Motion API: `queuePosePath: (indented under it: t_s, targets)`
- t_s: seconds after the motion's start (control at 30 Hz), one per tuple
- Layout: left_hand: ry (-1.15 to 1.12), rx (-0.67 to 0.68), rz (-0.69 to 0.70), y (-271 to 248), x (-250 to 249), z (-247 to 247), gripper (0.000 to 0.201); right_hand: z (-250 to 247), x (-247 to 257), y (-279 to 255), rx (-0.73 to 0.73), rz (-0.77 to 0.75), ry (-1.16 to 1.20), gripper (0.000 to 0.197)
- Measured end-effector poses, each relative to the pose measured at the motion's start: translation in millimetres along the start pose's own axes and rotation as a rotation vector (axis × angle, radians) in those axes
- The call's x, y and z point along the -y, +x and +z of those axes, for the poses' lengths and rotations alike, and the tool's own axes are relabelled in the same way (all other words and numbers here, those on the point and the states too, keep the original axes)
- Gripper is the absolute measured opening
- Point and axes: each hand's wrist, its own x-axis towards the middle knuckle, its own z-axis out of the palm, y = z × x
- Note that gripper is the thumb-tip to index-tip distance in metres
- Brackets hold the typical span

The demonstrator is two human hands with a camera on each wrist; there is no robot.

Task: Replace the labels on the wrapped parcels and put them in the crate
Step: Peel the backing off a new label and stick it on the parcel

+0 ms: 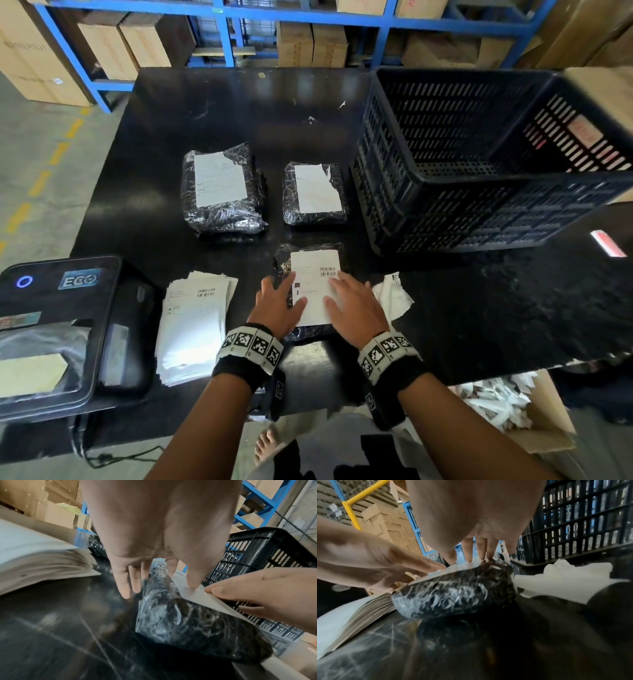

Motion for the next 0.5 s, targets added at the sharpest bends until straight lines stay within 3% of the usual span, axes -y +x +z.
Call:
queuePosePath:
  t_s: [0.37,0.5]
  targets:
    - [-0.220,0.123,0.047,-22.7,29.9,6.8,0.084,6.3,-24.3,-33.8,-0.054,0.234,0.165,0.056]
    - [-0.261,0.118,0.033,-21.8,30.3,12.7,0.099,6.0,-21.2,-35.1,-0.033,0.282,0.253,0.074]
